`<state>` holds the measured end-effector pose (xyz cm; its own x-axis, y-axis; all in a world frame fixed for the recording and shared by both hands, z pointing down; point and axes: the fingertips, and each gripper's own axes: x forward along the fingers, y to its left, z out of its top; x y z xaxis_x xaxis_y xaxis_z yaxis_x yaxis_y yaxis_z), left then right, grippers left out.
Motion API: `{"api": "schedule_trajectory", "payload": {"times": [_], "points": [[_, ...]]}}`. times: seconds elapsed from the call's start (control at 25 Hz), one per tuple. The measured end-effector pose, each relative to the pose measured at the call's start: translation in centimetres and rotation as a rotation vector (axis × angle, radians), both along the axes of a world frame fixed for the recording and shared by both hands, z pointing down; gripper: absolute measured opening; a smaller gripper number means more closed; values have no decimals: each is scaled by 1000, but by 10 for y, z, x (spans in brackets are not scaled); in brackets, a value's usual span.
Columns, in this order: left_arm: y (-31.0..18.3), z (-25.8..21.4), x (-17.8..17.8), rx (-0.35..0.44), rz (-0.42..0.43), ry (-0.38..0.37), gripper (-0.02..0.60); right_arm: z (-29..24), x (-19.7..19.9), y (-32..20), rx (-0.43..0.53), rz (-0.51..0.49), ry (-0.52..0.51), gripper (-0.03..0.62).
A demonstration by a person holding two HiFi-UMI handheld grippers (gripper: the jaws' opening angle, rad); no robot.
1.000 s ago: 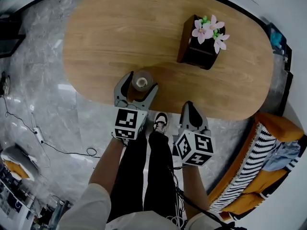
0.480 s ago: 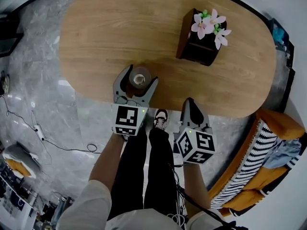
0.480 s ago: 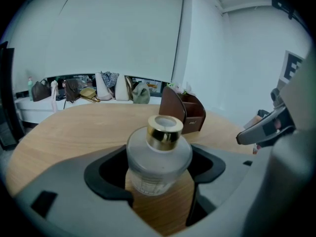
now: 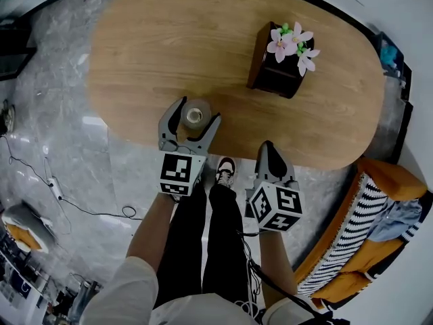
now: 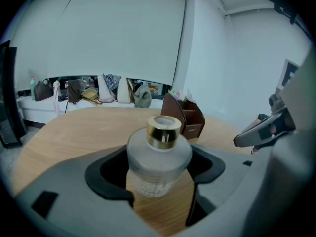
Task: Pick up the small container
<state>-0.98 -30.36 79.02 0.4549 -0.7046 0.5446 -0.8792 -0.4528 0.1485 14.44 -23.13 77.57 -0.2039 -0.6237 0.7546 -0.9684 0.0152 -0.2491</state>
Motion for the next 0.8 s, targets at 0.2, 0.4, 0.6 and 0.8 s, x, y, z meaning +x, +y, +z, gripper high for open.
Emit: {"api": "schedule_trajectory", "payload": {"times": [0.2, 0.4, 0.6, 0.8], "points": [[3, -45, -2, 20, 15, 18, 345, -28, 0, -10, 34, -4, 5, 23], [17, -96, -2, -4, 22, 37, 345, -71, -4, -12, 62, -10, 7, 23], [25, -156, -1, -4, 28, 49, 345, -126, -9, -21, 121, -11, 2, 23], [41, -231, -1, 23, 32, 60, 345, -193, -16, -17, 182, -25, -4, 23]]}}
